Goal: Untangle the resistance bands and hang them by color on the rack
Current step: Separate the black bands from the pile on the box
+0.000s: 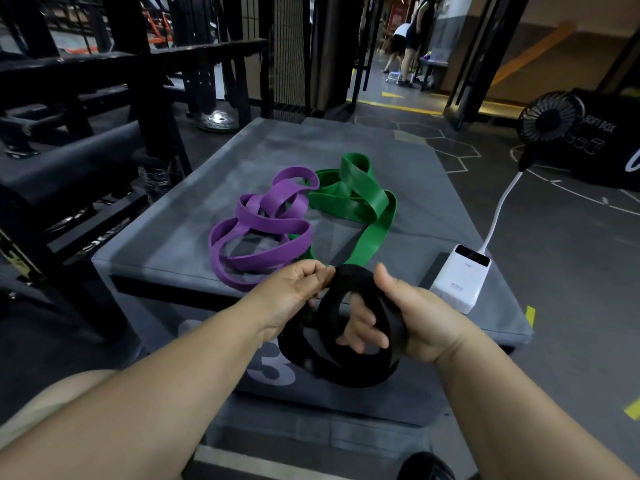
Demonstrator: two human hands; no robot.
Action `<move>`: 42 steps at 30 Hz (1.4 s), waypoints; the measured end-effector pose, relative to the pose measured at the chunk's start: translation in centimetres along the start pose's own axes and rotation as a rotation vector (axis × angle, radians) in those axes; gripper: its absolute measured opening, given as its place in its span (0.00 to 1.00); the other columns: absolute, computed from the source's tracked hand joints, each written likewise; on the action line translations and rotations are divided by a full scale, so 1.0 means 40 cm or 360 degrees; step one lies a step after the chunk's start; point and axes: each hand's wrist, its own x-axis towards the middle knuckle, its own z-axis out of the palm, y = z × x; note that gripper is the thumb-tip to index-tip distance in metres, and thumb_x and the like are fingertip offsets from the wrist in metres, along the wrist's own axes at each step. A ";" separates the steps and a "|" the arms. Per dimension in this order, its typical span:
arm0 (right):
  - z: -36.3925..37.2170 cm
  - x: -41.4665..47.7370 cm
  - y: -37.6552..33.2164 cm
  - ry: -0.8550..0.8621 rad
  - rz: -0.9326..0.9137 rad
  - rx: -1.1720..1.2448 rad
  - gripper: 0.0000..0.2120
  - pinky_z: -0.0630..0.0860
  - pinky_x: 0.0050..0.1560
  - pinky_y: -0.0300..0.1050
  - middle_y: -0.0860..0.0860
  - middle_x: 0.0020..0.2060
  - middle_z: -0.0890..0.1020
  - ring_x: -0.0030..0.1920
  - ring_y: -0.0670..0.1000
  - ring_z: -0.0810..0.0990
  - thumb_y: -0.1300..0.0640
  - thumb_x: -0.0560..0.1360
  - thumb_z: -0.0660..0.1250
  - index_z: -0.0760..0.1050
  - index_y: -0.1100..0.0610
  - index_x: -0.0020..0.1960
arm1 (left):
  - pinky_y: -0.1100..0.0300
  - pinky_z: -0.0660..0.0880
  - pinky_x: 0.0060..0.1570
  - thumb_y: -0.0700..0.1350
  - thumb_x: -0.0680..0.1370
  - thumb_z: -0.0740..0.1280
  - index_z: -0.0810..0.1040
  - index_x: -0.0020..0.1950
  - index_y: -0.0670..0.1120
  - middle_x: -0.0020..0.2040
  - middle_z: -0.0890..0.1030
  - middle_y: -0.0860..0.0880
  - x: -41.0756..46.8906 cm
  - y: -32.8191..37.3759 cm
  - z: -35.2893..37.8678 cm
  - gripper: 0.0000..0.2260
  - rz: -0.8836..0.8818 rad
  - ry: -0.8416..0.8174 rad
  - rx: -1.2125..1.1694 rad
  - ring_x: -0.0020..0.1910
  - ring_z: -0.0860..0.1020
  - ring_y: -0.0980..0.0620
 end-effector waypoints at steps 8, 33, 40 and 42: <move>0.003 0.018 0.009 -0.0238 -0.0266 0.0868 0.23 0.72 0.48 0.46 0.49 0.30 0.77 0.38 0.50 0.76 0.37 0.76 0.63 0.74 0.56 0.35 | 0.56 0.75 0.39 0.48 0.73 0.66 0.79 0.46 0.43 0.36 0.79 0.44 0.008 -0.026 0.047 0.09 -0.0263 0.0109 -0.0615 0.35 0.77 0.48; -0.060 -0.014 -0.054 0.0055 -0.0611 0.1322 0.12 0.73 0.39 0.46 0.55 0.31 0.78 0.28 0.49 0.68 0.54 0.81 0.61 0.73 0.64 0.54 | 0.58 0.74 0.47 0.51 0.82 0.58 0.80 0.42 0.45 0.38 0.83 0.48 -0.027 -0.032 0.040 0.16 -0.0394 -0.0445 0.0246 0.41 0.79 0.53; -0.083 -0.047 -0.043 0.0059 -0.0682 0.1263 0.12 0.70 0.34 0.43 0.53 0.29 0.77 0.28 0.46 0.64 0.54 0.80 0.62 0.75 0.63 0.53 | 0.64 0.72 0.45 0.54 0.78 0.66 0.75 0.52 0.48 0.46 0.81 0.51 -0.016 -0.052 0.015 0.10 -0.0286 -0.0302 0.0255 0.46 0.77 0.56; -0.087 -0.055 -0.041 0.0055 -0.0705 0.1265 0.11 0.70 0.34 0.43 0.52 0.28 0.76 0.27 0.47 0.65 0.54 0.80 0.63 0.75 0.63 0.53 | 0.64 0.69 0.44 0.49 0.78 0.66 0.74 0.48 0.49 0.43 0.77 0.52 -0.020 -0.057 0.017 0.05 -0.0222 -0.0287 0.0284 0.42 0.74 0.57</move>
